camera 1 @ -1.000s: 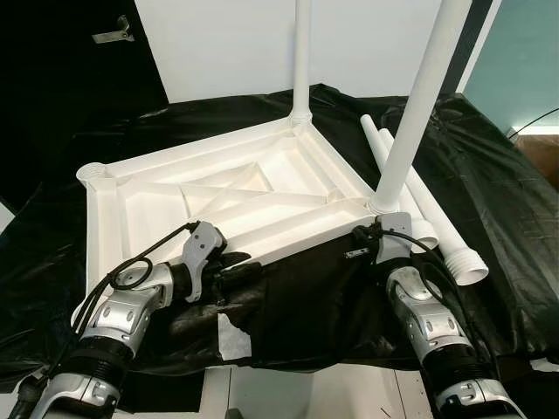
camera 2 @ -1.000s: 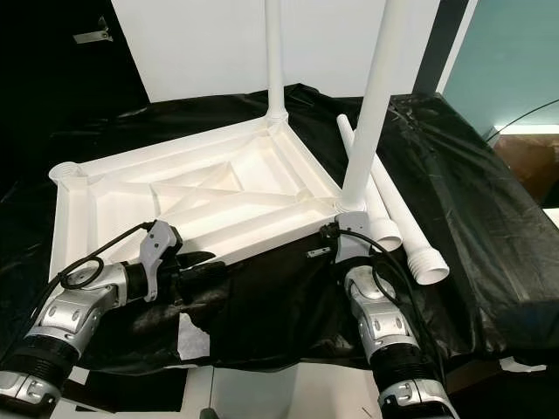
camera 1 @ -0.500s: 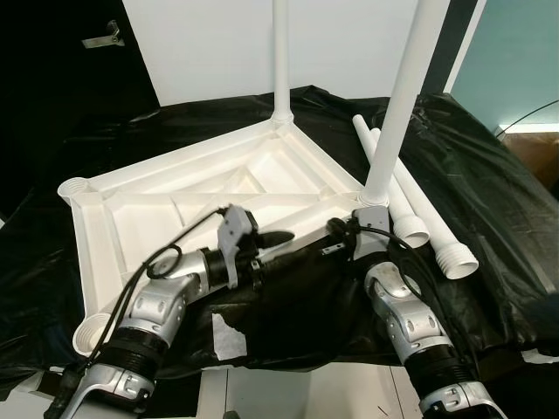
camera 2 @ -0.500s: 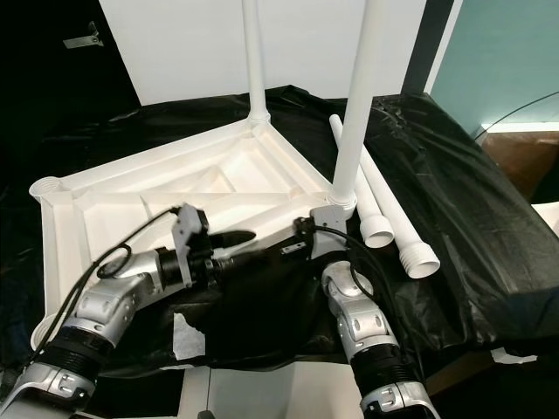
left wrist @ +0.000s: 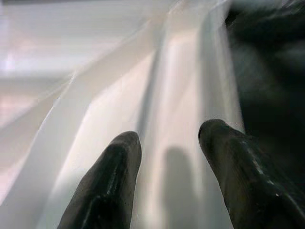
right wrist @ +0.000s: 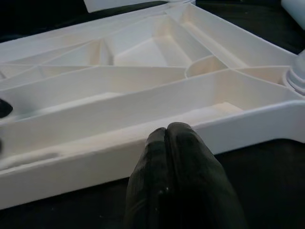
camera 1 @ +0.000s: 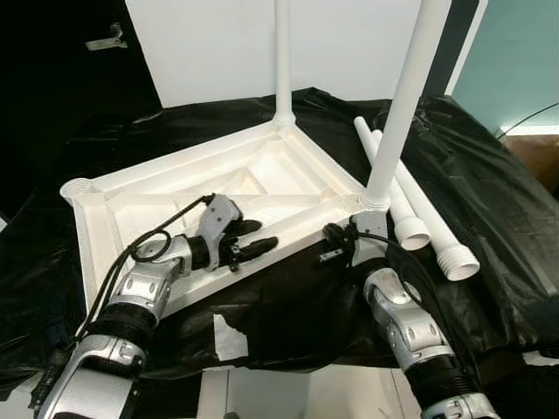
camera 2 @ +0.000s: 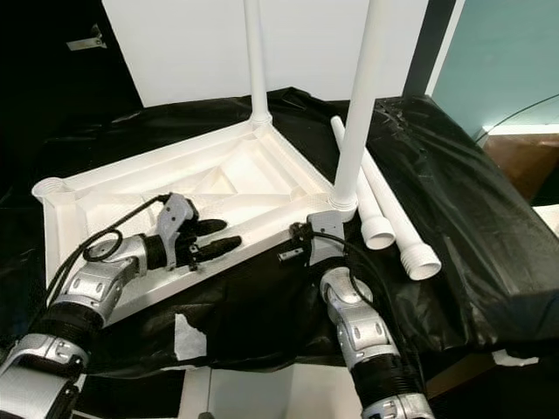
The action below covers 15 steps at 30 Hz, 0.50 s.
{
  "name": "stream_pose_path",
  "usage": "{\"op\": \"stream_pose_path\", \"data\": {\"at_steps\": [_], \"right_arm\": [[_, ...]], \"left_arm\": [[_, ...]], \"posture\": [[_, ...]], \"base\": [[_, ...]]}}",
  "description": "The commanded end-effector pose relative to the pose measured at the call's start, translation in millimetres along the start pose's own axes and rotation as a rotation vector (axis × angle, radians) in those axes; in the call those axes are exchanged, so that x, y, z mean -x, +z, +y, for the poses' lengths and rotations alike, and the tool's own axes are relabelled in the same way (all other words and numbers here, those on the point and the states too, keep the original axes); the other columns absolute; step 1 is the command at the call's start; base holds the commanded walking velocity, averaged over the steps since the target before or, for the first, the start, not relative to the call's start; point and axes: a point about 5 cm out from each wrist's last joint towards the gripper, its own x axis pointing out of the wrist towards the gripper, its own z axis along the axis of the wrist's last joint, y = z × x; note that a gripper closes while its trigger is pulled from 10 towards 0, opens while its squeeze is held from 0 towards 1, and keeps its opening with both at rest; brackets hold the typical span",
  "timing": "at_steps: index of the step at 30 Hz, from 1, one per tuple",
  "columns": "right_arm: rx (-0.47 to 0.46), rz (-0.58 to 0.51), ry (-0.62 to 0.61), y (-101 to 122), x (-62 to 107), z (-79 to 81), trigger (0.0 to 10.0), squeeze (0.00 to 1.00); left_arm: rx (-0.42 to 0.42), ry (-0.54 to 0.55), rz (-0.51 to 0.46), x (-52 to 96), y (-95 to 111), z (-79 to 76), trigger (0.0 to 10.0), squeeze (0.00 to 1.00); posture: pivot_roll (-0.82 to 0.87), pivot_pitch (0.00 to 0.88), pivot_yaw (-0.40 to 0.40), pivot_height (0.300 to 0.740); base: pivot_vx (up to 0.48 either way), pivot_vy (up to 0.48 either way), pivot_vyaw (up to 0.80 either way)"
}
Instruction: Building children table
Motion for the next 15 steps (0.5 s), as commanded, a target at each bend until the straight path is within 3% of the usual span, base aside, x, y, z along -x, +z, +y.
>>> {"op": "stream_pose_path", "data": {"at_steps": [1,8,9,11,14,15], "right_arm": [[-0.006,0.009,0.007,-1,1.0,3.8,10.0,0.00],[-0.032,0.016,-0.004,-5,10.4,5.3,10.0,0.00],[-0.035,0.019,-0.009,-5,12.5,4.9,10.0,0.00],[-0.039,0.019,-0.022,-5,14.6,3.2,10.0,0.00],[-0.040,0.018,-0.027,-5,14.6,2.7,10.0,0.00],[-0.040,0.016,-0.030,-4,13.9,2.5,10.0,0.00]], "left_arm": [[-0.026,0.023,0.036,1.0,-3,2.6,10.0,0.00],[-0.022,0.055,0.066,2.5,-3,8.9,10.0,0.00],[-0.014,0.075,0.092,2.1,-6,11.3,10.0,0.00],[0.000,0.125,0.255,3.2,-22,17.4,10.0,0.00],[0.000,0.114,0.312,4.4,-28,16.9,9.8,0.00],[0.021,0.077,0.309,3.5,-28,13.5,2.4,0.00]], "posture": [[-0.12,0.000,0.041,0.740],[-0.12,0.000,0.045,0.740],[-0.13,0.000,0.046,0.740],[-0.13,0.000,0.050,0.740],[-0.13,0.000,0.051,0.740],[-0.13,0.000,0.053,0.740]], "base": [[0.000,0.000,0.00],[0.000,0.000,0.00],[0.000,0.000,0.00],[0.000,0.000,0.00],[0.000,0.000,0.00],[0.000,0.000,0.00]]}}
